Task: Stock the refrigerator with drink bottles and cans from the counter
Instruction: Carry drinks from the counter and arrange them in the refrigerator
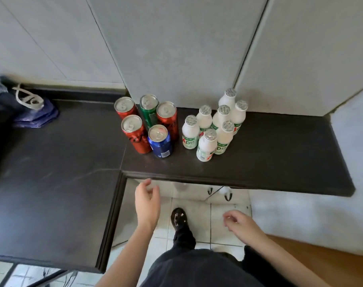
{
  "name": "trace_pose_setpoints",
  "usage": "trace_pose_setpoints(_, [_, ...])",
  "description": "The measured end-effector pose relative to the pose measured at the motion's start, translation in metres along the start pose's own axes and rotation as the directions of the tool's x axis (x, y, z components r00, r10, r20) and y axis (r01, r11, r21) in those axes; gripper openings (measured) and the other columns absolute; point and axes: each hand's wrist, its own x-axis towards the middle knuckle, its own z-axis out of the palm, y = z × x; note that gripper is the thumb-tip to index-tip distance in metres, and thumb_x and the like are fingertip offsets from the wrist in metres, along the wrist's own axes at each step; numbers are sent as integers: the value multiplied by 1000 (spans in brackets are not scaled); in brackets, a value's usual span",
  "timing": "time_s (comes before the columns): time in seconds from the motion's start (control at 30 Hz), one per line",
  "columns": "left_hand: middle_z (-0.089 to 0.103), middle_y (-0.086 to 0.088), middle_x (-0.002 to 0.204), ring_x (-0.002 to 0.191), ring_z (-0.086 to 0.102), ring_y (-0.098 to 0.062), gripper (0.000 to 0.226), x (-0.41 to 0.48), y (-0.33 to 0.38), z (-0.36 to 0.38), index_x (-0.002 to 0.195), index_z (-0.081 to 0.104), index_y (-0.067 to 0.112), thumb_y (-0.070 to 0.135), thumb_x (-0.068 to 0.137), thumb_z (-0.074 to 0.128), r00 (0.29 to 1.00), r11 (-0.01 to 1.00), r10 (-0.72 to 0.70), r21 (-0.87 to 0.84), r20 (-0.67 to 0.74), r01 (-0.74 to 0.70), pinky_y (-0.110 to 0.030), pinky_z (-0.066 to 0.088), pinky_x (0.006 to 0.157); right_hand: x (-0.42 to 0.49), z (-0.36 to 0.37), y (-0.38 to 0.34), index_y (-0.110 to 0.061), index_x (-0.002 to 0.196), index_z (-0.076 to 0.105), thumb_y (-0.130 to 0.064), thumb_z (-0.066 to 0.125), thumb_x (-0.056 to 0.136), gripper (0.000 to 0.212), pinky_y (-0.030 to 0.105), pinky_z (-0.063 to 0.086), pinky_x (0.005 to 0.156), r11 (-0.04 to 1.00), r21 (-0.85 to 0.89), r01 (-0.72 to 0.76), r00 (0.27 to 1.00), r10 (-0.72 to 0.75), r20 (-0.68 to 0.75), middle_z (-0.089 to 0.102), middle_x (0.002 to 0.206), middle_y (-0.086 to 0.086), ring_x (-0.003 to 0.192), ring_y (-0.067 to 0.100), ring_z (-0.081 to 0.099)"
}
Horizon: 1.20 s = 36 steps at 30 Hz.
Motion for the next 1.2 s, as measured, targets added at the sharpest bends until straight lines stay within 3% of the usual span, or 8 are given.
trace_pose_setpoints(0.1, [49,9,119,103,53,0,32,33,28,-15,126,47,23,23,94,54,982,985,120,-105,-148,-136,-13,39,81,17,-6,-61,-29,114,59,-31,51,95,21,20,46,83,991,-37,125,992,-126,-8,63,105,-12,96,4,60])
trace_pose_setpoints(0.2, [42,10,130,115,48,0,40,61,51,-28,132,40,26,27,94,53,963,957,210,-165,-169,-238,-21,40,91,27,-7,-126,-30,115,58,-30,51,95,22,12,44,80,959,-30,280,955,-282,-93,60,101,-20,93,-5,56])
trace_pose_setpoints(0.37, [39,15,131,123,44,-3,53,95,78,-45,136,35,24,35,87,54,907,905,390,-112,-161,-409,-28,41,101,24,13,-202,-24,131,48,-25,56,92,40,21,46,89,849,-130,513,789,-526,-318,56,120,-14,109,0,53])
trace_pose_setpoints(0.53, [33,40,123,120,42,8,61,109,92,-48,127,30,46,40,78,65,852,845,515,-113,-96,-523,-6,36,95,30,34,-232,-14,138,38,-24,67,84,62,12,37,94,808,-227,543,661,-579,-478,46,136,-1,125,10,45])
trace_pose_setpoints(0.8, [41,33,123,114,39,24,65,122,89,-41,136,34,32,31,82,70,900,891,435,-130,-24,-434,5,33,88,70,44,-248,-8,143,28,-32,78,75,88,38,43,103,880,-69,470,752,-440,-490,39,142,9,132,21,40])
trace_pose_setpoints(0.93, [39,45,119,116,39,23,63,109,85,-47,130,30,44,32,82,69,920,901,380,-187,-94,-391,5,30,89,84,48,-245,-8,138,34,-37,77,75,81,41,50,94,896,-53,440,750,-400,-527,46,138,9,125,23,49])
trace_pose_setpoints(1.13, [49,29,119,115,51,0,51,71,70,-64,118,36,48,51,74,62,934,919,218,-262,-284,-295,-16,43,95,81,44,-227,-8,134,39,-42,73,74,77,38,52,84,837,-205,508,686,-537,-492,53,131,7,118,23,54])
trace_pose_setpoints(1.2, [50,31,111,108,54,0,45,54,65,-72,111,36,50,49,74,62,929,911,183,-299,-321,-283,-13,43,89,74,41,-219,-8,132,40,-42,74,73,76,34,52,87,783,-196,590,677,-612,-408,53,128,6,117,20,54])
